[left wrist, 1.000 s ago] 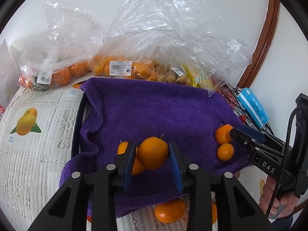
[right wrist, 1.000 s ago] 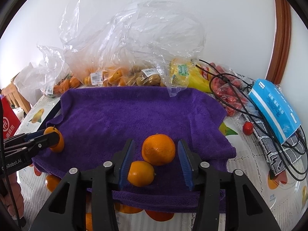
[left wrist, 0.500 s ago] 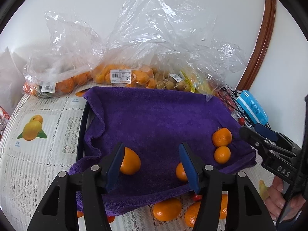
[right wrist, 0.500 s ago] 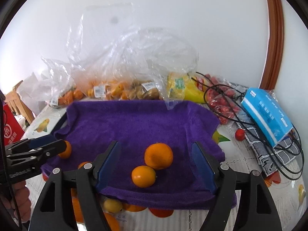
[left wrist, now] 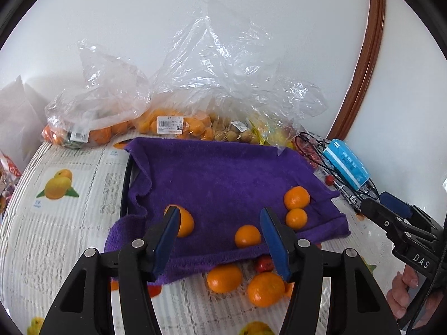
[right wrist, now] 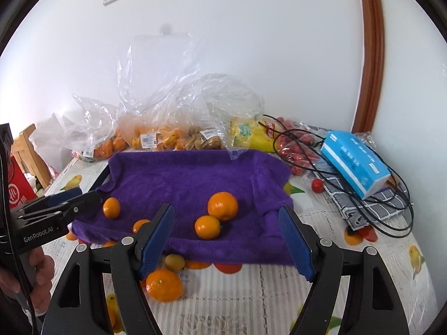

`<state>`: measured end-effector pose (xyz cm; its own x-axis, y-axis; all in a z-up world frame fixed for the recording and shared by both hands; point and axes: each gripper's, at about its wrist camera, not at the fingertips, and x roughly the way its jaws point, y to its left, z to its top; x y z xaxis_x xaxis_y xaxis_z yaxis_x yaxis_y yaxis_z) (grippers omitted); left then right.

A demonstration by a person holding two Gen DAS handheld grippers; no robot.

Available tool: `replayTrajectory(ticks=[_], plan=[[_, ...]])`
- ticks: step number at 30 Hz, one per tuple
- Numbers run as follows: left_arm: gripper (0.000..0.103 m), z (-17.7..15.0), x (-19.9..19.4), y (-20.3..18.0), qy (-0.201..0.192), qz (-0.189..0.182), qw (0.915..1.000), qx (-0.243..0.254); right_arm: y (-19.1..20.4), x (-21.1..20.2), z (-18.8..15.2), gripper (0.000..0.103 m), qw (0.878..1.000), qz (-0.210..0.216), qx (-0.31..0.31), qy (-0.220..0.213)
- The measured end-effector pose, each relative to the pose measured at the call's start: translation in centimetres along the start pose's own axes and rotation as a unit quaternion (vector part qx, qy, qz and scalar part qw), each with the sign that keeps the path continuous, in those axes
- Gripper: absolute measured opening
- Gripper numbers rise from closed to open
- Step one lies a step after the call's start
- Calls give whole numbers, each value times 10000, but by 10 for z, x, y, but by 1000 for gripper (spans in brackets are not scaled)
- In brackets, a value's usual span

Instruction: Organize fruits

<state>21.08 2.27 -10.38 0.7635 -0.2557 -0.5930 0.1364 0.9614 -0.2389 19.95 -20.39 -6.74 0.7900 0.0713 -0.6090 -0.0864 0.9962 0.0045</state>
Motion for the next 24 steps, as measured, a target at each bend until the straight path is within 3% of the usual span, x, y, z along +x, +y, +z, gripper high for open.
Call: replayTrajectory(ticks=[6,12,24], plan=[[57,-12,-23,6,-20,346,9992,177,4,-11,-11,76,10000,-71,26,34],[57,-25,-39,14,27,513,9985,176,12,-11,-26,76,9983,332,182,449],[57,-39,-58,17,143,557,9980,278,36,-23,-46,76,9974,499,-41,518]])
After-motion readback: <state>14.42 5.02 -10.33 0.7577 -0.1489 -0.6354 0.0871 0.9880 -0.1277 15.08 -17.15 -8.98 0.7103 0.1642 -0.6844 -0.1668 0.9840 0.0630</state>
